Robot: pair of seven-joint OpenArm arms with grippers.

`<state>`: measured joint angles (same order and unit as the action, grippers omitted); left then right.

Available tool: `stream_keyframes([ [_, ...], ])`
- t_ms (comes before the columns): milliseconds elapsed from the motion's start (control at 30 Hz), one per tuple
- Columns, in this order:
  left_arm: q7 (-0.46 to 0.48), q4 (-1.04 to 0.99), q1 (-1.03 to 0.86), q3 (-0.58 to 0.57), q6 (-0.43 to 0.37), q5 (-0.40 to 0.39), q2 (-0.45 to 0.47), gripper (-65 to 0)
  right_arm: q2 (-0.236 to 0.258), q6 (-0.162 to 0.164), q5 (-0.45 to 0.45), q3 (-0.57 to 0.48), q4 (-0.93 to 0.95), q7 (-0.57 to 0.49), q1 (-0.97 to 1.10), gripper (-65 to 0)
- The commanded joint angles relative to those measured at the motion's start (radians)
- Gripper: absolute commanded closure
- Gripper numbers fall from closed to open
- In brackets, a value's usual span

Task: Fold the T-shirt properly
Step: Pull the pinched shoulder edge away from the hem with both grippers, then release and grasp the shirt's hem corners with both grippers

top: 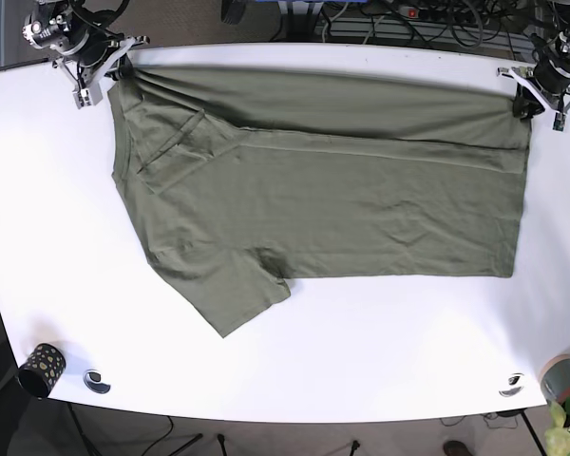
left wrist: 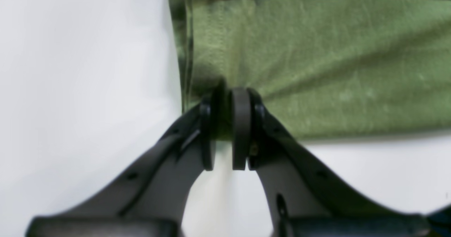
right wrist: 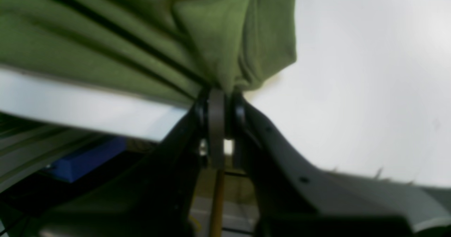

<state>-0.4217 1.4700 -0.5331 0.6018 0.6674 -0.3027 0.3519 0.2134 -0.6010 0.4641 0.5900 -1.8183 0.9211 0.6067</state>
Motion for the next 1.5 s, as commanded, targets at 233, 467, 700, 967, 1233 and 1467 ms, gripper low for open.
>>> stream_keyframes([
  [233,-0.027,0.01,-0.066,0.059,0.031,0.024,0.014,-6.3,-0.03,0.002,-0.005,0.094,-0.037,-0.007,0.048,-8.6],
  [467,-0.033,0.011,-0.065,0.056,0.031,0.024,0.014,-6.3,-0.035,0.002,-0.001,0.118,-0.042,-0.007,0.048,-34.6],
  [700,-0.154,0.134,-0.061,0.063,0.031,0.013,0.012,-18.3,-0.036,-0.033,0.003,0.222,-0.065,-0.007,0.048,-36.6],
  [967,-0.159,0.28,-0.061,0.116,0.031,-0.065,-0.053,-42.5,-0.038,-0.097,0.003,0.233,-0.091,-0.006,0.019,-36.6],
  [1233,-0.159,0.324,0.0,0.089,0.031,-0.062,-0.055,-44.6,-0.033,-0.097,-0.005,0.229,-0.082,-0.003,-0.101,-36.6],
  [1467,-0.196,0.318,0.158,0.086,0.027,-0.04,-0.086,-44.6,0.011,-0.097,-0.006,0.133,-0.022,-0.003,-0.229,-36.5],
])
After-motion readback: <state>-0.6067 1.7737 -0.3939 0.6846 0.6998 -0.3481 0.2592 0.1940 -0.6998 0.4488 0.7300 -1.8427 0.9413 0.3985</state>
